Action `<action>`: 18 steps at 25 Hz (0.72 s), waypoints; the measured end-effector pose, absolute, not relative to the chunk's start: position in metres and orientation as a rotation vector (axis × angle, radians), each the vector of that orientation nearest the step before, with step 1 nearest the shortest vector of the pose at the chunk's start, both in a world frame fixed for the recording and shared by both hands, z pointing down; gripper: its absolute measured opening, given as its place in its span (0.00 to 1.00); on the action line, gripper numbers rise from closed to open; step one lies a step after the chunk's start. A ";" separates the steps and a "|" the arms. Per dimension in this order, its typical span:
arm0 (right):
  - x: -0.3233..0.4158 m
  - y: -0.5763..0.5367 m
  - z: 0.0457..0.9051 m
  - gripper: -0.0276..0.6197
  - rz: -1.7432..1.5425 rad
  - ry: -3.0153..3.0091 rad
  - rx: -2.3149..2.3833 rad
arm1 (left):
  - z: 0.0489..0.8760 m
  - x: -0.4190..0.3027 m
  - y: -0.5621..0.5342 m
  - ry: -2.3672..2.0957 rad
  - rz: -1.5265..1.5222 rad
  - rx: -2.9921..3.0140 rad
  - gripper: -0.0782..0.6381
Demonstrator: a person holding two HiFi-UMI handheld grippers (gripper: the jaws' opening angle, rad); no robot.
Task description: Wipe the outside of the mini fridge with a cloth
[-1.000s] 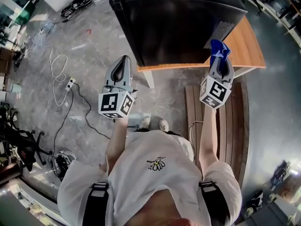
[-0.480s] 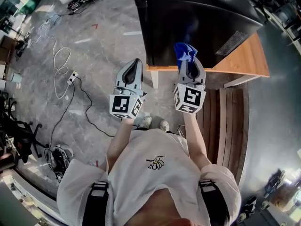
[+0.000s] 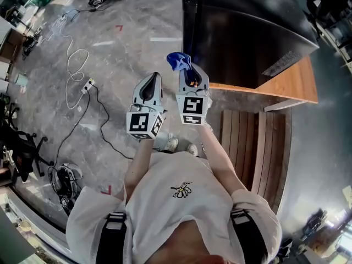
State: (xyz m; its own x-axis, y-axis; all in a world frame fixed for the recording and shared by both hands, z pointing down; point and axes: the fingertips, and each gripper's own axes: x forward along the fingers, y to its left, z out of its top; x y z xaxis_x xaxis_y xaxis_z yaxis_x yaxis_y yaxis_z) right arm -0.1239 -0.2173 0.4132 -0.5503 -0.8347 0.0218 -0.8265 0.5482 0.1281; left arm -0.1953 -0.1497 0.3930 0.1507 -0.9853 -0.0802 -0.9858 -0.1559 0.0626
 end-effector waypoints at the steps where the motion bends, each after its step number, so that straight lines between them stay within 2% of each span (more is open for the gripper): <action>1: -0.125 -0.220 0.416 0.14 -0.155 -2.683 1.448 | 0.393 -0.196 -0.150 2.040 0.160 -2.377 0.12; 12: -0.089 -0.233 0.421 0.14 -0.170 -2.603 1.531 | 0.390 -0.184 -0.156 1.991 0.166 -2.409 0.12; 18: -0.035 -0.242 0.422 0.14 -0.167 -2.518 1.655 | 0.391 -0.165 -0.161 1.949 0.174 -2.449 0.12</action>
State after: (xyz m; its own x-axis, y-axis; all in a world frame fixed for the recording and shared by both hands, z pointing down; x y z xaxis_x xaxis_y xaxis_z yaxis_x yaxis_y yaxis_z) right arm -0.0345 -0.2417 0.4221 -0.3934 -0.9184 0.0423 -0.9048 0.3949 0.1595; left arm -0.1652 -0.1613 0.3909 0.2207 -0.9711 -0.0910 -0.9718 -0.2269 0.0640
